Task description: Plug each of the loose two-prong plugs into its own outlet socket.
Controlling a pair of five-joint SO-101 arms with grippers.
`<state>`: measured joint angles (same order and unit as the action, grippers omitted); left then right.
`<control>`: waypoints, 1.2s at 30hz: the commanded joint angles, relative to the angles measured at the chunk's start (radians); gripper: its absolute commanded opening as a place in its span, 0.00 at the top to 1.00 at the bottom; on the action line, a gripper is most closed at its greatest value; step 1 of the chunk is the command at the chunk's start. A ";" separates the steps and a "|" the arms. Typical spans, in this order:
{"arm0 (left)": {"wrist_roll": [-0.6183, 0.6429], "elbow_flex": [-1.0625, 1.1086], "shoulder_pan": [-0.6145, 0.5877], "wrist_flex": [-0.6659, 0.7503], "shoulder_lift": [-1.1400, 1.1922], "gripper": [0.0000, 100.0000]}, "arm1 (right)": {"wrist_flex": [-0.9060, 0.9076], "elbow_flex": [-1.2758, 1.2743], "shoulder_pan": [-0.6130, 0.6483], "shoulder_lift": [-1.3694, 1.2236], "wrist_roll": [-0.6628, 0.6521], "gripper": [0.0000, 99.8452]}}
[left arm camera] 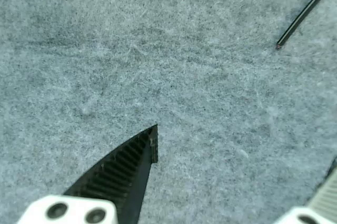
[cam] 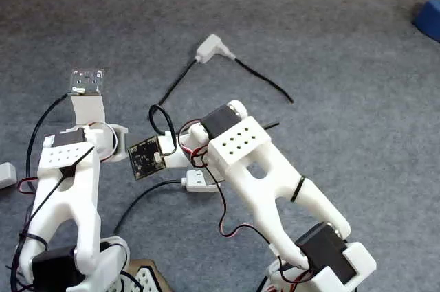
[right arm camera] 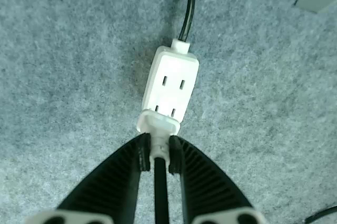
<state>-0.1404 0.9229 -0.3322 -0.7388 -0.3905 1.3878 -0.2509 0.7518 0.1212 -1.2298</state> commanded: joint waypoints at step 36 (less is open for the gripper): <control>0.005 -0.012 0.012 -0.009 -0.031 0.53 | -0.070 0.045 -0.033 -0.062 -0.061 0.99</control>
<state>-0.1404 0.9229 -0.3322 -0.7388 -0.3905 1.3418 -0.2386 0.7380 0.0522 -1.2774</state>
